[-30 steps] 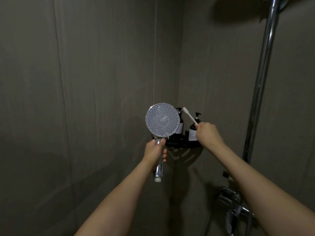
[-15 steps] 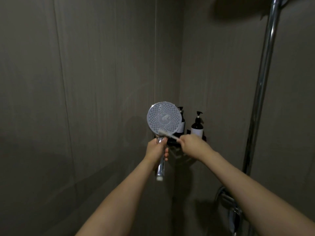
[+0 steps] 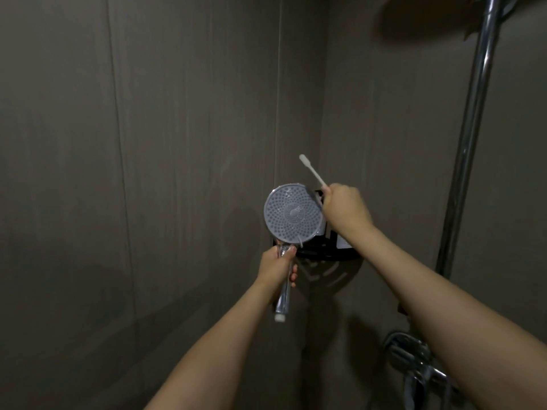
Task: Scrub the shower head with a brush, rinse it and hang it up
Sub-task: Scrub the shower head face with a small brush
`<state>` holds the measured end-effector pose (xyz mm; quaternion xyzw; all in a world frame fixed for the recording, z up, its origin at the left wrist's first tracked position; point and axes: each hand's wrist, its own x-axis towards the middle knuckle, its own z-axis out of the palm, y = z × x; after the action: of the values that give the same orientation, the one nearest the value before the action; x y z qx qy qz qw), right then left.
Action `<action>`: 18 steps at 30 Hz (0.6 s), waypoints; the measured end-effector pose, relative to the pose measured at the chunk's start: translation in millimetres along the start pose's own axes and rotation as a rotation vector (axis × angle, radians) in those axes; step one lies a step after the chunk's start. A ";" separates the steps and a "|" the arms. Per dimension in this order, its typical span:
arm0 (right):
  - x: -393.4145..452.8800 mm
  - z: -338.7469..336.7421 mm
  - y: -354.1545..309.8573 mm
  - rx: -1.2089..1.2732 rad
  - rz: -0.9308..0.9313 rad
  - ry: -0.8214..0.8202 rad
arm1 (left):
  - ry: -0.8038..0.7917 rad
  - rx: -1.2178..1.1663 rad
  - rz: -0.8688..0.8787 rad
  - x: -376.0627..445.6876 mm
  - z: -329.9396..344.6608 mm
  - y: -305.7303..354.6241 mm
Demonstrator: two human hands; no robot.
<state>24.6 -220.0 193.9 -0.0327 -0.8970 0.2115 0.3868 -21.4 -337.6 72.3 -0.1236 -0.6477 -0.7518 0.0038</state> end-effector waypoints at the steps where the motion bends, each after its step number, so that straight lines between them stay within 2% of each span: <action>1: -2.1 1.1 -3.5 -0.034 -0.014 -0.053 | 0.006 0.000 0.002 0.4 0.0 -0.3; 4: -25.1 20.0 -6.7 -0.110 -0.072 -0.407 | -0.009 -0.018 0.012 -0.2 1.5 -2.4; 6: -36.6 31.6 -3.2 -0.110 -0.127 -0.516 | -0.012 -0.024 0.015 0.0 0.1 -3.4; 7: -34.6 34.2 -1.0 -0.120 -0.138 -0.475 | -0.010 -0.019 0.013 0.3 -0.9 -3.5; 10: -19.6 32.0 3.1 -0.179 -0.008 -0.307 | -0.017 0.018 0.009 0.9 -0.5 -2.3; 14: -4.0 15.2 8.7 -0.029 0.102 -0.048 | -0.036 0.033 0.018 -1.1 3.2 0.4; 16: -8.7 18.0 6.0 -0.025 0.071 -0.093 | -0.045 0.030 0.029 -0.2 4.7 2.7; 18: -24.4 29.8 -0.3 -0.040 0.026 -0.306 | -0.044 0.015 0.032 0.8 5.0 2.4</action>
<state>20.6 -236.2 159.2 -0.0194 -0.9490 0.2013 0.2418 -20.9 -333.0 75.5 -0.1507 -0.6513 -0.7437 0.0025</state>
